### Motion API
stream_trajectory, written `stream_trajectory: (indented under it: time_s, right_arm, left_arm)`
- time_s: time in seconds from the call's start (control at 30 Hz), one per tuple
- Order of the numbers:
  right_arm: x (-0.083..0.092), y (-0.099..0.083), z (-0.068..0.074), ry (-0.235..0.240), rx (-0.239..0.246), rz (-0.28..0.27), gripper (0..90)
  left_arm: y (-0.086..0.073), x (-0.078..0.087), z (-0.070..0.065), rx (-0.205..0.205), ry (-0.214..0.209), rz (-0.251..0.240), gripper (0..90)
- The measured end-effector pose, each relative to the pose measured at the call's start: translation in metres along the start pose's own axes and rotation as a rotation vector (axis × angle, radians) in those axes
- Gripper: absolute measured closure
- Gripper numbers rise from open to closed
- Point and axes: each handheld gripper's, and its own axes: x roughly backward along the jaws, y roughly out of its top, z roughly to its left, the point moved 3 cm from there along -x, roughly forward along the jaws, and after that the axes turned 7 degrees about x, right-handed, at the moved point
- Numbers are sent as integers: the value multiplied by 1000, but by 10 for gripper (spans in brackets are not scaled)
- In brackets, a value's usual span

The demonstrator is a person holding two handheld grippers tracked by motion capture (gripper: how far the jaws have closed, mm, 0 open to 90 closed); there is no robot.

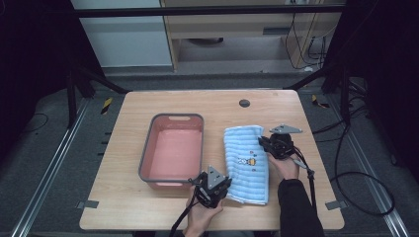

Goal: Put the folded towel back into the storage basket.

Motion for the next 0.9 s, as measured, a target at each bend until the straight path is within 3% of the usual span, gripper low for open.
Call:
stream_trajectory:
  time_s: [0.33,0.9]
  right_arm:
    - [16,11,-2,-12,1,-48,827]
    - [36,41,14,-33,45,-108,829]
  left_arm:
    - [16,15,1,-5,-8,-35,857]
    - [39,41,7,-32,7,-79,858]
